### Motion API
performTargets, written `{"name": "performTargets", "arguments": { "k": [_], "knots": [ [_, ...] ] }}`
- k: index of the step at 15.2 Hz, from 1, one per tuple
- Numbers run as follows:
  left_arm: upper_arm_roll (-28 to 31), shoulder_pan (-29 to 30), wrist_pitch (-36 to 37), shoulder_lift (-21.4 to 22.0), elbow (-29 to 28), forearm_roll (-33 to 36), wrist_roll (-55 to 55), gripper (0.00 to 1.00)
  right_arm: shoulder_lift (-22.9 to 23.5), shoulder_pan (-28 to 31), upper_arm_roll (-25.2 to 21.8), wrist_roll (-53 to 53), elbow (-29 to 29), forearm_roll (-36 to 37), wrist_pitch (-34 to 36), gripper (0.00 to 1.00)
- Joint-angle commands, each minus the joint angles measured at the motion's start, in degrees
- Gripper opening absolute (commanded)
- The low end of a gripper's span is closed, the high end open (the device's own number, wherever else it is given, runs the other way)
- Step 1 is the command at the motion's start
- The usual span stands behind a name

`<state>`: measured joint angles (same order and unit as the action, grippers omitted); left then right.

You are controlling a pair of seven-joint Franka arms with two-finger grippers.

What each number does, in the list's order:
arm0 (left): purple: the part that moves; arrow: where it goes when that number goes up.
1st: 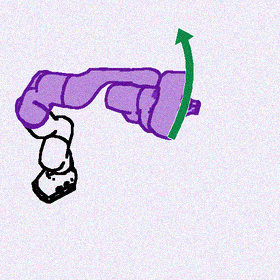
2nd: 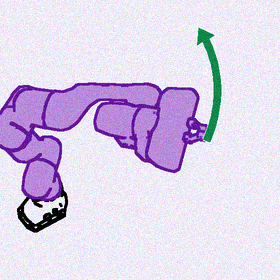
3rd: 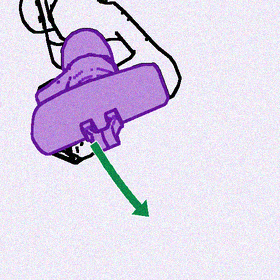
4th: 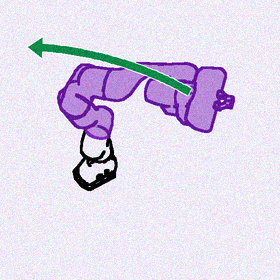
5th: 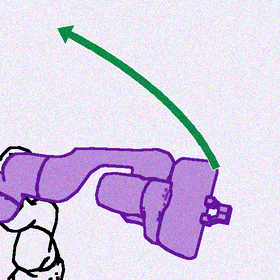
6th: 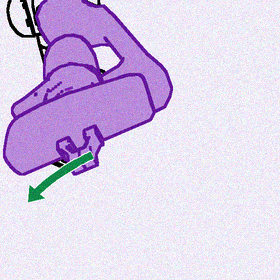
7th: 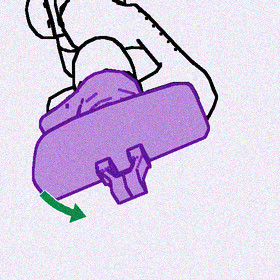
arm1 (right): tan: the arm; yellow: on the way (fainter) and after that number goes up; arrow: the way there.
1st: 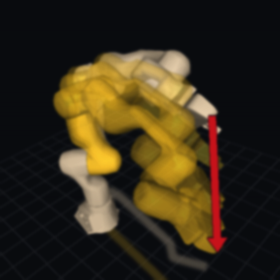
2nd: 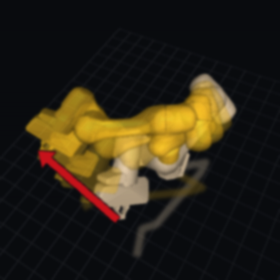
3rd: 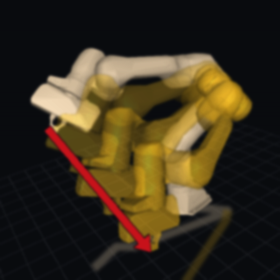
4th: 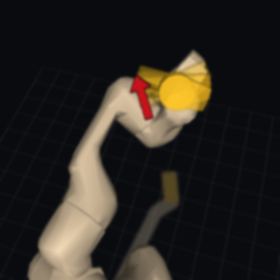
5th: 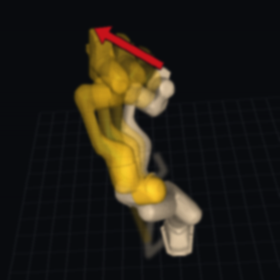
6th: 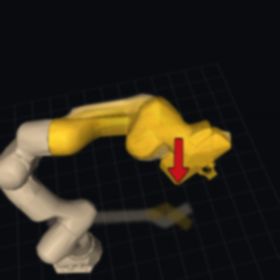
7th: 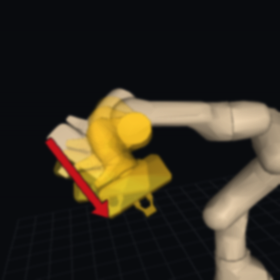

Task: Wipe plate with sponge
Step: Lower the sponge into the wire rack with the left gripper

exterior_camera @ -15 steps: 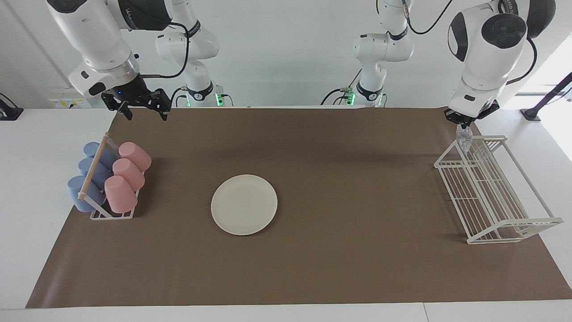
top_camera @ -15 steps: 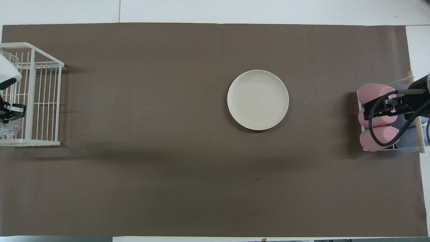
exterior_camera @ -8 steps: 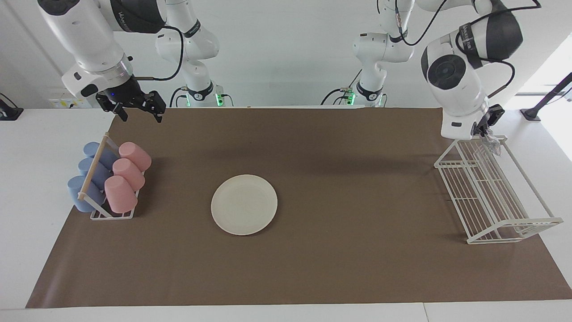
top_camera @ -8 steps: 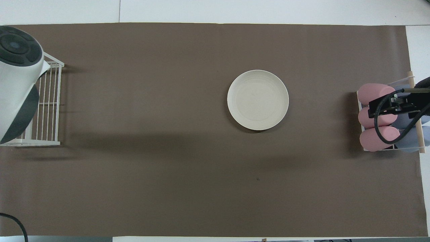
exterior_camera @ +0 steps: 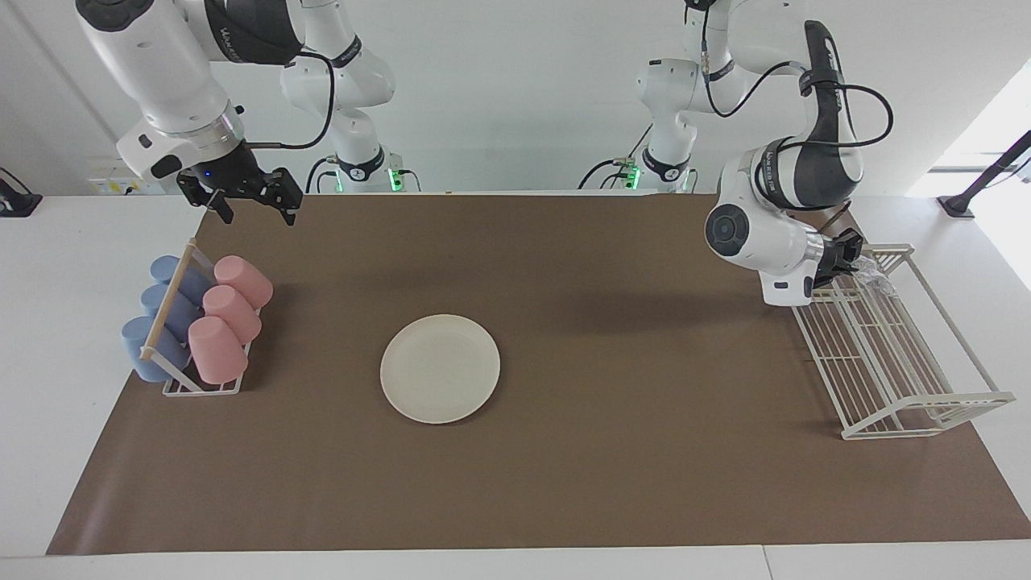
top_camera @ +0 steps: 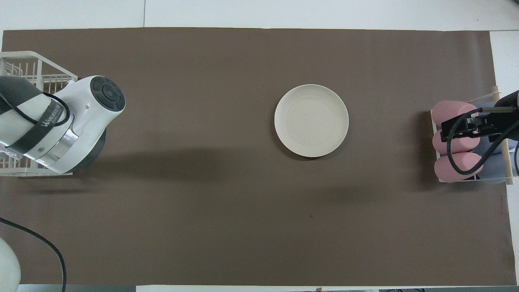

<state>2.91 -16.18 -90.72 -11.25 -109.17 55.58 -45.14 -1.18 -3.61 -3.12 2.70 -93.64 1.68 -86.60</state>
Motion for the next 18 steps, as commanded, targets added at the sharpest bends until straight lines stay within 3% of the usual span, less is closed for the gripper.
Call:
{"name": "performTargets", "arguments": {
  "k": [1,6,8,9,10,11,18],
  "knots": [
    [0.25,-1.39,-1.12,0.17,-0.43,1.03,-1.18,0.0,-1.81,0.36,0.22,-1.12,-2.16,-0.8,-1.29,1.0],
    [0.16,-1.48,-2.52,0.26,-0.7,0.94,-1.01,0.0,-1.81,0.36,0.22,-1.12,-2.07,-0.8,-1.29,1.0],
    [0.25,-1.22,-3.32,0.26,-0.96,1.03,-0.92,0.09,-1.81,0.36,0.22,-1.12,-2.07,-0.8,-1.29,1.0],
    [0.25,-1.05,-3.75,0.26,-1.13,1.03,-0.83,0.26,-1.81,0.44,0.13,-1.03,-2.07,-0.8,-1.38,1.0],
    [0.34,-0.96,-4.19,0.26,-1.14,1.03,-0.74,0.9,-1.72,0.36,0.22,-0.94,-1.98,-0.8,-1.46,1.0],
    [0.34,-0.87,-4.29,0.26,-1.14,1.03,-0.83,1.0,-1.72,0.36,0.22,-0.86,-1.89,-0.8,-1.46,1.0],
    [0.25,0.09,-5.69,0.61,0.09,-1.42,-0.39,1.0,-1.72,0.36,0.13,-0.86,-1.89,-0.8,-1.46,1.0]
  ]
}}
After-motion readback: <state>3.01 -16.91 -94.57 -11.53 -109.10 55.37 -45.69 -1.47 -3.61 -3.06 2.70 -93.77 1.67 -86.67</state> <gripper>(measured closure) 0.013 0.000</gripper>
